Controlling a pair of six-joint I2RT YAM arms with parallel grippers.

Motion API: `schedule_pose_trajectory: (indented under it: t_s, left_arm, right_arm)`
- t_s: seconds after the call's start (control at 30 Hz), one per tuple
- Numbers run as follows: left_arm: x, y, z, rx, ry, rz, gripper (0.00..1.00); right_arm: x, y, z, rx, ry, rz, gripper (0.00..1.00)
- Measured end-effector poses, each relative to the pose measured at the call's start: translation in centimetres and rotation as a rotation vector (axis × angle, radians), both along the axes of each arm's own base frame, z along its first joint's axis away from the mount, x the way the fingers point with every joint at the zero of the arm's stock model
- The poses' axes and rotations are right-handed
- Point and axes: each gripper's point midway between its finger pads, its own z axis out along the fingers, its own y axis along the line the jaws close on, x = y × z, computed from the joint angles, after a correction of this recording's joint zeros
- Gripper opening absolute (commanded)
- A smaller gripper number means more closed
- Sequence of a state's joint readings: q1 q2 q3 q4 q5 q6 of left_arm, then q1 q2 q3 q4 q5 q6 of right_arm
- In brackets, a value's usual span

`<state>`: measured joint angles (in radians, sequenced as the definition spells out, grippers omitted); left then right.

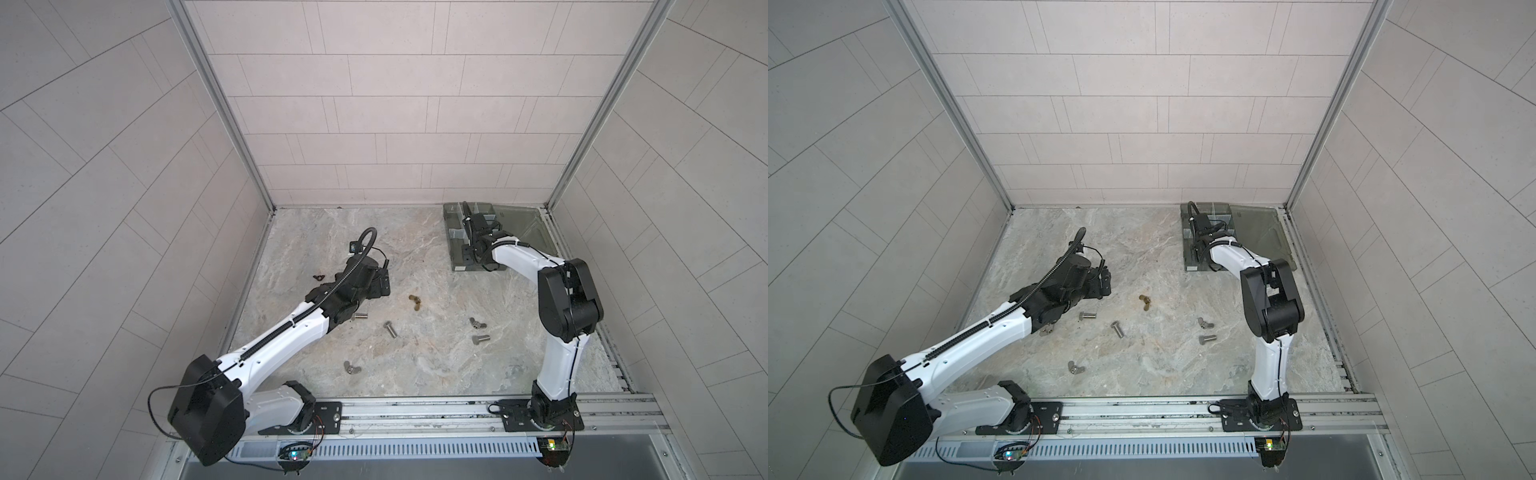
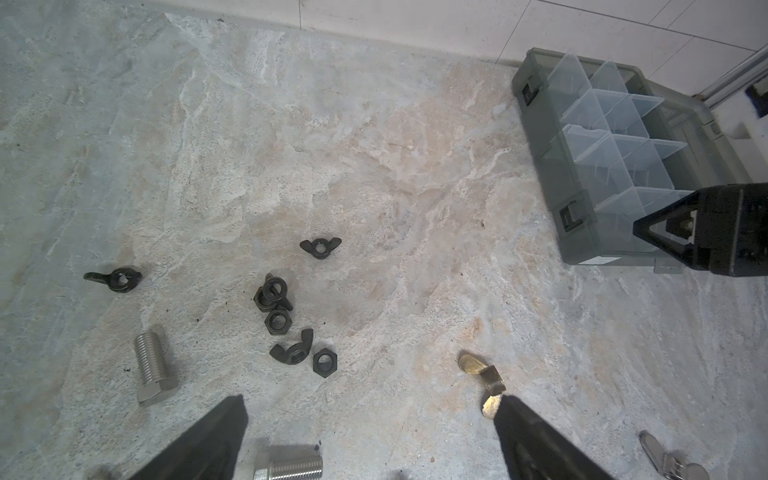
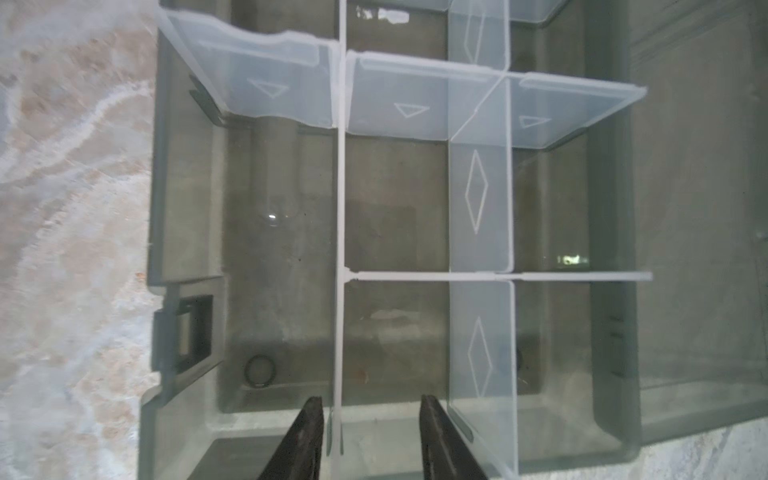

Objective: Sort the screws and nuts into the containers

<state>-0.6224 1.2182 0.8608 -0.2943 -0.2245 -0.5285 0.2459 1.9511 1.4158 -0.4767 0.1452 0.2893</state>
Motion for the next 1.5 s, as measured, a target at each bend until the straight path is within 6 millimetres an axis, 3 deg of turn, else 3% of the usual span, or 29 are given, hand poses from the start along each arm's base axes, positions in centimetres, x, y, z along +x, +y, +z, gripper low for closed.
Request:
schedule_pose_trajectory:
  t_s: [0.1,0.23,0.43,0.53,0.77,0.87,0.97,1.07,1.2,1.3,1.43,1.5]
  left_arm:
    - [-0.1,0.0,-0.2,0.002,0.007,-0.004,1.00]
    - [-0.2,0.0,-0.3,0.002,0.010,-0.003,1.00]
    - [-0.9,0.4,-1.1,0.002,0.025,-0.004,1.00]
    - [-1.5,0.7,-1.4,-0.005,0.030,-0.001,1.00]
    - [-2.7,1.5,-0.8,-0.041,0.007,0.009,1.00]
    - [-3.3,1.9,-0.6,-0.055,-0.002,0.012,1.00]
    - [-3.9,2.4,-0.4,-0.062,-0.008,0.016,1.00]
    - [-4.2,2.6,0.1,-0.069,-0.018,0.016,1.00]
    - [-4.4,2.6,0.3,-0.073,-0.020,0.013,1.00]
    - [-4.6,2.4,0.1,-0.070,-0.014,0.001,1.00]
    - [-5.4,1.0,0.1,-0.071,-0.008,-0.056,1.00]
    - [-6.2,-0.4,-0.1,-0.070,0.003,-0.112,1.00]
  right_arm:
    - [0.1,0.1,-1.3,0.033,0.031,-0.002,0.30]
    - [0.0,0.7,-1.7,0.081,0.044,-0.002,0.22]
    - [-0.3,2.2,-1.8,0.137,0.056,0.014,0.21]
    - [-0.9,3.8,-1.9,0.134,0.067,0.037,0.19]
    - [-3.4,9.5,-2.2,0.105,0.096,0.114,0.19]
    - [-4.1,11.1,-2.3,0.081,0.099,0.125,0.21]
    - [-4.9,12.2,-2.3,0.063,0.097,0.126,0.33]
    - [-5.1,12.3,-1.9,0.038,0.097,0.125,0.40]
    - [-5.2,11.9,-0.1,-0.002,0.077,0.135,0.46]
    - [-6.1,11.1,3.3,-0.019,0.033,0.147,0.49]
    - [-9.3,8.9,9.5,0.004,-0.079,0.154,0.53]
    - [-11.3,7.6,10.9,0.017,-0.112,0.151,0.53]
